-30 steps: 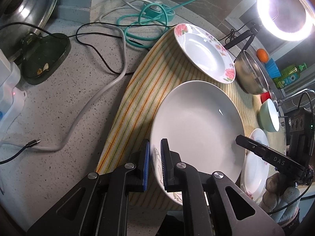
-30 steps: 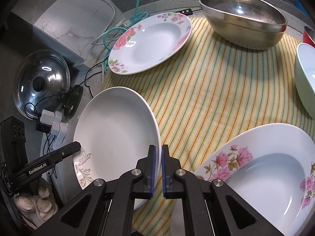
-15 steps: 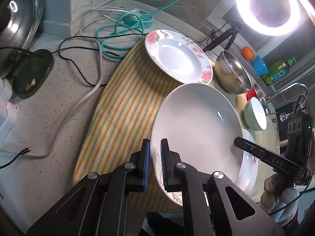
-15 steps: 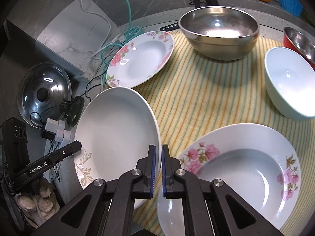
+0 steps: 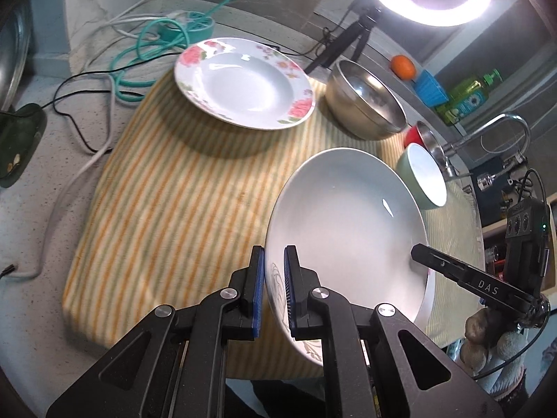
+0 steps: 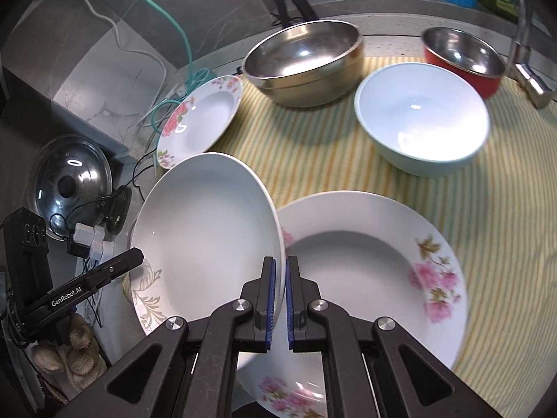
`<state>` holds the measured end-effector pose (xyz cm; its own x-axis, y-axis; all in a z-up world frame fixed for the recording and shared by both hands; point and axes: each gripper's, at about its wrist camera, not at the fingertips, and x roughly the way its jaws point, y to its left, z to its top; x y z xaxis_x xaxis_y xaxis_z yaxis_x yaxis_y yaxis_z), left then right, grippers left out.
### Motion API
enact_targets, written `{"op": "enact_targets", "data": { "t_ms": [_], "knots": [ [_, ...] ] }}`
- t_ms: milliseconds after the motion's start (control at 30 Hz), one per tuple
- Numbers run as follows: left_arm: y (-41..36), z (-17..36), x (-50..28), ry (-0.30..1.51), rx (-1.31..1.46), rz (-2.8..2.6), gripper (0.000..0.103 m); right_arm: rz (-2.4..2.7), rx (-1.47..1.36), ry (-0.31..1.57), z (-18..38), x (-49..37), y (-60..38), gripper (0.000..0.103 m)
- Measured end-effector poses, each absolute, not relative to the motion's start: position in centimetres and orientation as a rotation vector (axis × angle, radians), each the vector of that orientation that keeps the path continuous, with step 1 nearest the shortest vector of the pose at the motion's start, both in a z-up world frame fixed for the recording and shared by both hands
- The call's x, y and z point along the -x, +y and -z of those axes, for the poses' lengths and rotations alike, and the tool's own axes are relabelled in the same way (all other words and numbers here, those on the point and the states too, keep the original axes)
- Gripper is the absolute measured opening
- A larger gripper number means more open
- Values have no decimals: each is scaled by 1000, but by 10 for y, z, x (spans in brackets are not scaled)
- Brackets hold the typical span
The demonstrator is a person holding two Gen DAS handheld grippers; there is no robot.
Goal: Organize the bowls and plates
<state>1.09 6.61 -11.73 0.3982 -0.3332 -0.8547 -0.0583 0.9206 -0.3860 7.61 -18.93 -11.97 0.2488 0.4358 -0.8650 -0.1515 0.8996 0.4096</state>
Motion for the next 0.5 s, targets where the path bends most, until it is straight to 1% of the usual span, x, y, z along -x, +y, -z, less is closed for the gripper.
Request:
{"op": "enact_targets", "data": {
  "t_ms": [500],
  "knots": [
    [7, 124, -11, 1193, 339, 261, 9, -323, -305, 1275, 126, -56, -255, 5]
  ]
}}
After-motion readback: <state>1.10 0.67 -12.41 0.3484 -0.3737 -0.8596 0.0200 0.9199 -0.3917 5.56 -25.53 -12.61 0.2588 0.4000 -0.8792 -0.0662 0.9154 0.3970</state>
